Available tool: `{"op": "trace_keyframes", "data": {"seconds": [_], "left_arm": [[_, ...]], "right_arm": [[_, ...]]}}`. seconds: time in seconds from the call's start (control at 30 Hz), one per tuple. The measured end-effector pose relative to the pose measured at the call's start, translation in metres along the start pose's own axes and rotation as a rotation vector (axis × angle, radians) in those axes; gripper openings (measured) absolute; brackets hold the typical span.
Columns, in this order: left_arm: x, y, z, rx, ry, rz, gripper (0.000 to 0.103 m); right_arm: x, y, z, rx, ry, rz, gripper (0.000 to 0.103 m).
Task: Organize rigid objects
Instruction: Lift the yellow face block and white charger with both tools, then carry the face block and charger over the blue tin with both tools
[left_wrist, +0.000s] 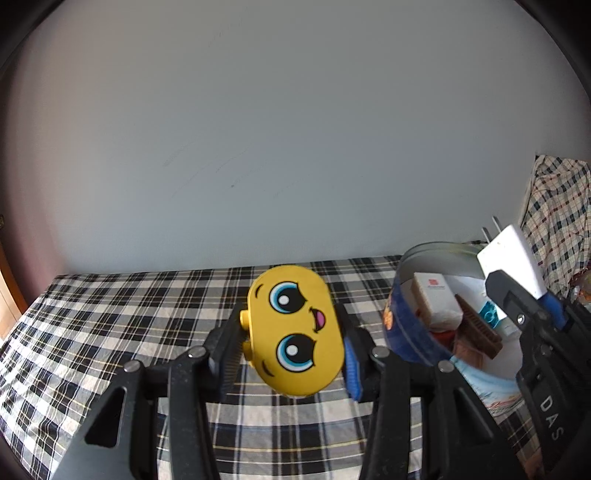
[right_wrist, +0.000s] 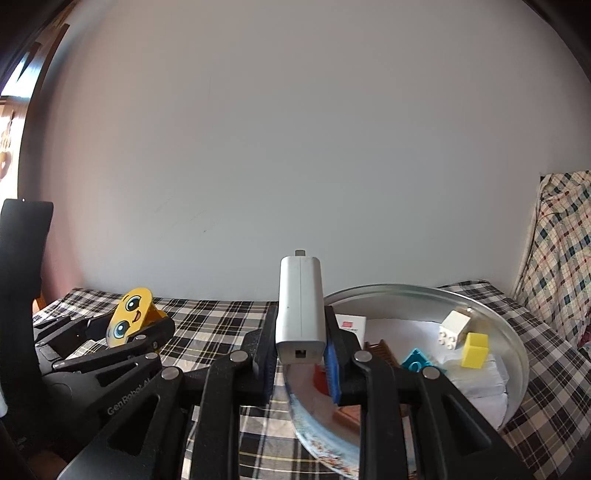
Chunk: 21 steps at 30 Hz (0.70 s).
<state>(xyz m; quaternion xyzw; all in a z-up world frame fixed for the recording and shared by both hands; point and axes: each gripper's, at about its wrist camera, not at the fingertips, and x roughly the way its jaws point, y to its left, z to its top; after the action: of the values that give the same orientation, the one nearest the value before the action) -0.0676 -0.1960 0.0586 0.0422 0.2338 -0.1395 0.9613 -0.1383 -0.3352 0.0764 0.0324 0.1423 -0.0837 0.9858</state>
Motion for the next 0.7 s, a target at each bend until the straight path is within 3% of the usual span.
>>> {"op": "trace_keyframes", "data": {"seconds": [0.7], "left_arm": [[0.006,-0.063,0.022,0.040,-0.029,-0.097,0.045]], "right_arm": [[-0.006,-0.081,0.008,0.060,-0.027,-0.159,0.024]]}}
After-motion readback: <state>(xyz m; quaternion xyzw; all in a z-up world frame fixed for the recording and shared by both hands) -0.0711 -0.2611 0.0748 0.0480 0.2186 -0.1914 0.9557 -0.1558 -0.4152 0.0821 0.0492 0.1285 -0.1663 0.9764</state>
